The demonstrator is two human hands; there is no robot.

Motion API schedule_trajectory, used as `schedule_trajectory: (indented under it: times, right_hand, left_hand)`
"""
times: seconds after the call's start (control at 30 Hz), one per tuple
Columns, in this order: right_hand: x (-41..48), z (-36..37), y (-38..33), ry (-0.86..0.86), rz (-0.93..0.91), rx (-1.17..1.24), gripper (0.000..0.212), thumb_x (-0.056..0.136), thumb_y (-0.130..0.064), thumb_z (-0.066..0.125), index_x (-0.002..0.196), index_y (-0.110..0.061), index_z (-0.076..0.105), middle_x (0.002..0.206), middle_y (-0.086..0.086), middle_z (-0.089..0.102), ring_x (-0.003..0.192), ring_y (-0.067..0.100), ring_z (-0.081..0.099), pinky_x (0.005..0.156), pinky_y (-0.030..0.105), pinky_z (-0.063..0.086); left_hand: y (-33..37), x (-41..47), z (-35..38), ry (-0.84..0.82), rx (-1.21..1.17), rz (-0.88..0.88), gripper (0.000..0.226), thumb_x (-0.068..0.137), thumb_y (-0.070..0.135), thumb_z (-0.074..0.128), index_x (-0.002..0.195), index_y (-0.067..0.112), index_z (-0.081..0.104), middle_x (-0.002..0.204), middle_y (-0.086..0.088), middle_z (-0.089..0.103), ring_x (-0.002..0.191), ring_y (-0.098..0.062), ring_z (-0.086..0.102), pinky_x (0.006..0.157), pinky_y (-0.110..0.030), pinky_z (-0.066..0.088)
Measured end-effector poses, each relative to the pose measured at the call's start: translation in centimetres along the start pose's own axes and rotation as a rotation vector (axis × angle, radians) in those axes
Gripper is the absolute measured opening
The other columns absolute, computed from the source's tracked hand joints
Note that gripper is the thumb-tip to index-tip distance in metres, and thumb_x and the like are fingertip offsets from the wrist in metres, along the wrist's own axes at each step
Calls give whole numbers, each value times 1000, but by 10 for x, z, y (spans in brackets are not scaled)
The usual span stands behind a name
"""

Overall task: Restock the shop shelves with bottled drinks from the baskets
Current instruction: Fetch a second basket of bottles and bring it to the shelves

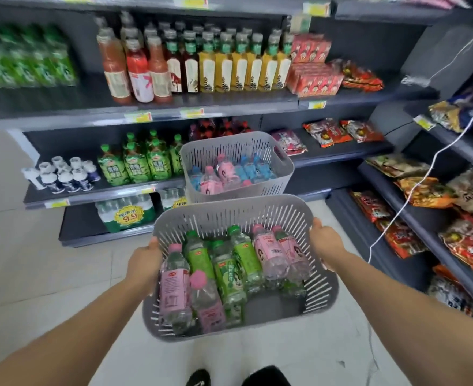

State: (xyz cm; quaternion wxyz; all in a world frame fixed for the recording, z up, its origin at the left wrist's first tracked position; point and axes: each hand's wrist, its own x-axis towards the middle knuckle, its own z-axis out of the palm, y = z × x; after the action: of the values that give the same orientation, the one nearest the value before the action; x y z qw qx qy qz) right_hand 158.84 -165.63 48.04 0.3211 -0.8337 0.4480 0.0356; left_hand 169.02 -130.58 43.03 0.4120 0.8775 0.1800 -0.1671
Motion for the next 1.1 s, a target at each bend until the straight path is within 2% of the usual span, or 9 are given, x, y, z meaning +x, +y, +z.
schedule_trajectory:
  times: [0.33,0.4,0.57,0.7,0.83,0.97,1.03,1.1]
  right_hand:
    - [140,0,-12,-55,-61,-51,67,102,-44,13,116,2,60,118,29,59,109,41,55,93,42,41]
    - [160,1,-12,-96,-76,-60,71,102,-44,13,114,6,61,117,31,60,108,41,56,93,42,41]
    - [193,9,-2,-174,-69,-91,73,103,-43,11,117,9,59,121,32,57,114,41,54,98,43,39]
    - [204,12,1,-158,-78,-131,73,103,-42,10,112,8,62,117,31,60,111,41,56,95,42,41]
    - [205,12,1,-144,-114,-149,72,103,-41,10,108,8,64,113,30,62,108,40,57,93,41,43]
    - [205,9,-2,-162,-91,-167,67,104,-37,12,114,10,60,118,31,59,112,41,55,95,42,41]
    - [200,9,-8,-122,-109,-152,53,104,-33,22,117,7,54,120,30,57,111,41,54,92,42,41]
    - [187,13,-18,-26,-205,-120,41,101,-31,36,120,3,47,120,28,53,108,42,51,89,44,42]
  left_hand:
    - [45,36,90,96,-79,-38,59,98,52,25,64,14,55,64,-13,58,63,-34,57,60,-36,43]
    - [48,37,104,117,-87,-74,61,98,52,25,64,11,55,63,-14,56,64,-34,55,61,-37,43]
    - [52,40,127,155,-59,-124,64,99,50,25,69,4,58,76,-23,62,72,-38,58,66,-40,44]
    - [60,43,133,222,9,-132,63,99,49,24,70,5,58,74,-18,60,75,-36,56,64,-37,40]
    - [65,38,134,225,59,-152,61,100,49,22,80,3,58,83,-20,60,76,-34,54,67,-37,40]
    - [72,36,124,110,142,-166,62,101,46,20,98,-3,59,95,-30,63,88,-41,61,73,-39,45]
    - [79,31,117,37,124,-172,51,101,40,30,107,-4,56,105,-29,63,95,-41,61,82,-41,49]
    - [87,23,112,6,155,-105,42,98,36,43,114,-2,50,110,-21,60,93,-35,59,78,-37,47]
